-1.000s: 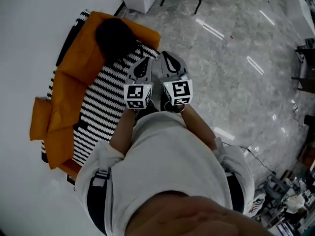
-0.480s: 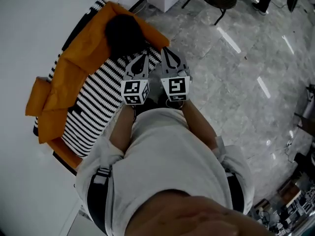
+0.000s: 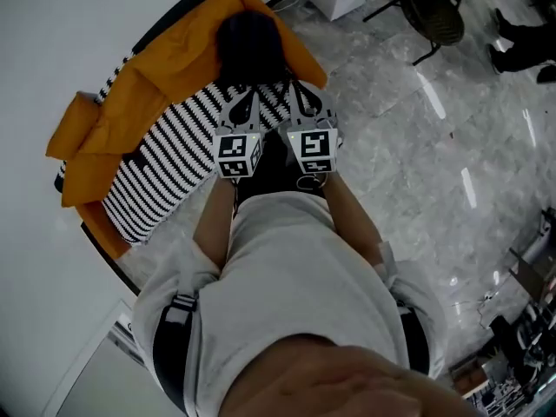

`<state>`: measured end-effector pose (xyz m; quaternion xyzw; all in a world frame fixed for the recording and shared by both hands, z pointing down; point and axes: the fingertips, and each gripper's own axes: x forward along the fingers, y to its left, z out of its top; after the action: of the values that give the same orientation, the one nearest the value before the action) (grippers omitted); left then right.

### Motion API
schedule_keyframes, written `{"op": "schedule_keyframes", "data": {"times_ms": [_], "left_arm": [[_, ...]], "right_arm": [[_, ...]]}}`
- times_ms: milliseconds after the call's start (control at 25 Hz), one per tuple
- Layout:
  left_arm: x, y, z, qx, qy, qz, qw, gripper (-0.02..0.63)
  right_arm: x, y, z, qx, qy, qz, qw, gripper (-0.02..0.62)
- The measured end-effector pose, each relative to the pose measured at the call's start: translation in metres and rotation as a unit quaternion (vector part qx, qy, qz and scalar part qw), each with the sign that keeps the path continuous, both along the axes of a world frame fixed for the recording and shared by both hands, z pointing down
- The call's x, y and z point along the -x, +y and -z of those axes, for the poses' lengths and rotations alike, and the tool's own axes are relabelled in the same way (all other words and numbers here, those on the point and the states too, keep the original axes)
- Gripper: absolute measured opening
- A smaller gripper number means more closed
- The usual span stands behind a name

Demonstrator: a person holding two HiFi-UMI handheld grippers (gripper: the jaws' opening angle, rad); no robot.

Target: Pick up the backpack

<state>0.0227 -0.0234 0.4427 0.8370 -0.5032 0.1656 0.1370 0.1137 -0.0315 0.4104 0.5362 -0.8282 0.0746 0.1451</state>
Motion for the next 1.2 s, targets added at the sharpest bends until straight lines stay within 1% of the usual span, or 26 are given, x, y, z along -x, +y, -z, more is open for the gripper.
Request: {"op": "schedule_keyframes", "data": {"times_ms": [120,240,320,480,600,720,880,1040,1200], "left_arm": [[0.031,-0.022,-0.014,0.008,-0.006,0.016,0.9998,0.012],[0.056,-0.056,-0.034,0.007,-0.048,0.029,0.9984,0.012],[0.065,-0.074,-0.045,0.015,-0.063,0.026,0.9976,0.012],[0.083,-0.110,-0.061,0.033,-0.059,0.006,0.9977,0.012],[0.095,-0.140,-0.079,0.050,-0.056,-0.011,0.9971,0.012],[0.103,-0.170,-0.102,0.071,-0.048,-0.031,0.9958,0.012],[0.107,-0.199,-0.133,0.107,-0.043,-0.049,0.9921,0.012],[0.114,-0.212,-0.180,0.152,-0.045,-0.049,0.9862,0.012],[0.114,-0.234,-0.198,0.173,-0.030,-0.057,0.9829,0.012]], "right_arm": [[0.022,-0.022,-0.016,0.022,0.012,0.018,1.000,0.040],[0.037,-0.053,-0.038,0.044,0.028,0.029,0.998,0.040],[0.049,-0.071,-0.048,0.055,0.034,0.035,0.997,0.040],[0.080,-0.107,-0.063,0.075,0.045,0.039,0.995,0.040],[0.103,-0.136,-0.078,0.091,0.056,0.055,0.993,0.040],[0.117,-0.161,-0.099,0.113,0.068,0.064,0.989,0.040],[0.119,-0.186,-0.128,0.158,0.056,0.045,0.985,0.040],[0.117,-0.202,-0.163,0.199,0.042,0.023,0.979,0.040],[0.116,-0.221,-0.194,0.225,0.032,0.006,0.974,0.040]]}}
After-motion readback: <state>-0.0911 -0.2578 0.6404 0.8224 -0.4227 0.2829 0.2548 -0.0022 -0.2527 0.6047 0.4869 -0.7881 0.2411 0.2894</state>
